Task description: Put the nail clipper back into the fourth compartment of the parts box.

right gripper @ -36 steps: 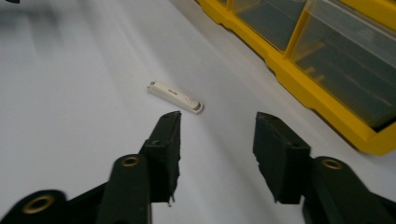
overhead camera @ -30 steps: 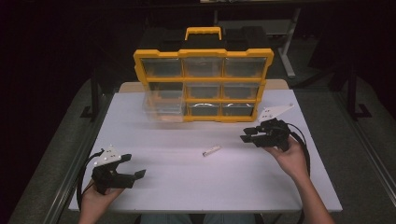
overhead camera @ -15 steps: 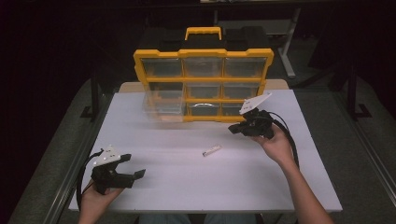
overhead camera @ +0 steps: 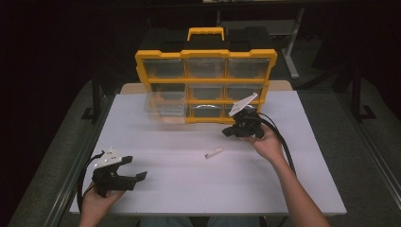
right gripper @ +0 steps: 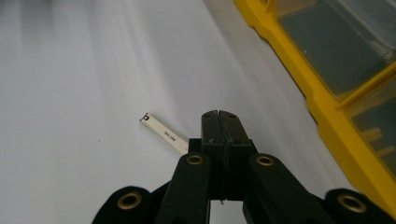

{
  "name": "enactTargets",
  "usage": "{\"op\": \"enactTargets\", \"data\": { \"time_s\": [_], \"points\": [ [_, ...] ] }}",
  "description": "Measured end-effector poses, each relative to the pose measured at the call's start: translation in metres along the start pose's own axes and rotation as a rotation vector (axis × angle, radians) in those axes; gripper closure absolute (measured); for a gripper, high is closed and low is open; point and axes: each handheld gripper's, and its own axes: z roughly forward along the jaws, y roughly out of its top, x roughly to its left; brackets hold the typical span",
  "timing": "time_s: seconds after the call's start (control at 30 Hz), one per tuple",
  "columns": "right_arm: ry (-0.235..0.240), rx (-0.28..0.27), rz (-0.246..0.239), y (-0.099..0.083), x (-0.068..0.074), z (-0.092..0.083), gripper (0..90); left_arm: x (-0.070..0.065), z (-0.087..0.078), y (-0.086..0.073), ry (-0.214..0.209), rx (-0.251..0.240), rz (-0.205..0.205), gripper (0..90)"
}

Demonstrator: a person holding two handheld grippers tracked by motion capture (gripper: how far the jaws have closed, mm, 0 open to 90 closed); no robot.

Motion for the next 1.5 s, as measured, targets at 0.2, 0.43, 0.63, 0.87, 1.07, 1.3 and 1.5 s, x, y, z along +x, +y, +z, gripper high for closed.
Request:
{"op": "enactTargets", "data": {
  "time_s": [0.2,0.43,0.63,0.87,1.07,1.3,1.5],
  "points": [
    [0.016,0.036,0.010,-0.001,-0.003,0.019,88.6,0.001,0.000,0.000,-0.002,0.005,0.000,17.5],
    [0.038,0.061,-0.003,-0.002,-0.005,0.038,88.6,0.001,0.000,0.000,-0.003,0.004,0.004,17.5],
    [0.064,0.093,-0.043,-0.004,-0.006,0.056,88.6,0.001,0.000,0.000,-0.002,-0.002,-0.006,17.5],
    [0.062,0.191,0.031,-0.007,0.001,0.059,88.6,0.002,0.000,-0.001,-0.003,0.003,-0.006,17.5],
    [0.076,0.208,0.019,-0.007,0.003,0.059,88.6,0.001,0.000,0.000,-0.005,-0.002,-0.002,17.5],
    [0.081,0.234,0.002,-0.010,0.007,0.054,88.7,0.001,0.000,0.000,-0.006,-0.003,-0.007,17.5],
    [0.089,0.242,-0.001,-0.015,0.012,0.050,88.7,0.001,0.000,0.000,-0.007,0.000,-0.001,17.5]
  ]
}}
